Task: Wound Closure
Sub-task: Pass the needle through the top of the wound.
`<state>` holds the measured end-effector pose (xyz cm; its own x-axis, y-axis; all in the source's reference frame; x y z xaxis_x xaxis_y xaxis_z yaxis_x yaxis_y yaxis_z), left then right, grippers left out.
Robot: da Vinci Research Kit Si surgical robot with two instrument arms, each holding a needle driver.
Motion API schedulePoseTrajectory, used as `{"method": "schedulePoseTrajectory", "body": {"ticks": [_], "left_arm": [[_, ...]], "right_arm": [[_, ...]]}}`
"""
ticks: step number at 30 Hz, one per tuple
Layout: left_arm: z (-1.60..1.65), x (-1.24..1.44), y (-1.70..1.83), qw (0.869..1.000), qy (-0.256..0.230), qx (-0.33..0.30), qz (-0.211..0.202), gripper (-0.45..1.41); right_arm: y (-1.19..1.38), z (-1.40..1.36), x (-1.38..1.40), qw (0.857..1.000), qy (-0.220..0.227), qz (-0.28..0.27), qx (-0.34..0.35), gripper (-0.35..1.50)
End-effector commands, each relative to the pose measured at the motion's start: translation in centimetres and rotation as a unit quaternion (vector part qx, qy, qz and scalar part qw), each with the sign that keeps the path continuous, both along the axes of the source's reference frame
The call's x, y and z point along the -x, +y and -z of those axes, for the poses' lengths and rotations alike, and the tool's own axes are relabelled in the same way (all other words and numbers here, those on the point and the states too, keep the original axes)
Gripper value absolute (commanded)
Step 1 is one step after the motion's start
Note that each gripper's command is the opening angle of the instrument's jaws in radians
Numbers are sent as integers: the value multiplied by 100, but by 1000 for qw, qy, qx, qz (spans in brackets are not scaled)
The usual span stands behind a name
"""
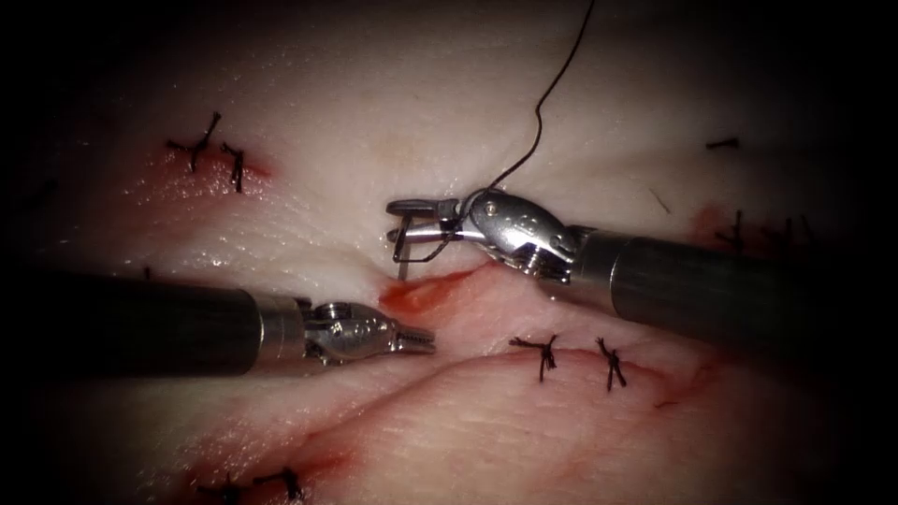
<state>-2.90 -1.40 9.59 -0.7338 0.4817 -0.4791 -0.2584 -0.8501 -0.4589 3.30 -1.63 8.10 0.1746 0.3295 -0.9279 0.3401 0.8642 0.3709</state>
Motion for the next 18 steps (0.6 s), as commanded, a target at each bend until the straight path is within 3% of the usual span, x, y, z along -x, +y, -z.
{"method": "schedulePoseTrajectory", "body": {"ticks": [1, 11, 18], "left_arm": [[-3, 6, 2, 1000, -1, -1, -1, 14], [58, 18, 26, 1000, -10, 5, 22, 14], [65, 22, 20, 1000, -12, 12, 22, 14]], "right_arm": [[11, 3, -9, 1000, 1, -2, 8, -35], [37, 27, -9, 1000, -2, -14, 15, -35], [54, 30, -17, 998, -33, -24, -47, -35]]}}
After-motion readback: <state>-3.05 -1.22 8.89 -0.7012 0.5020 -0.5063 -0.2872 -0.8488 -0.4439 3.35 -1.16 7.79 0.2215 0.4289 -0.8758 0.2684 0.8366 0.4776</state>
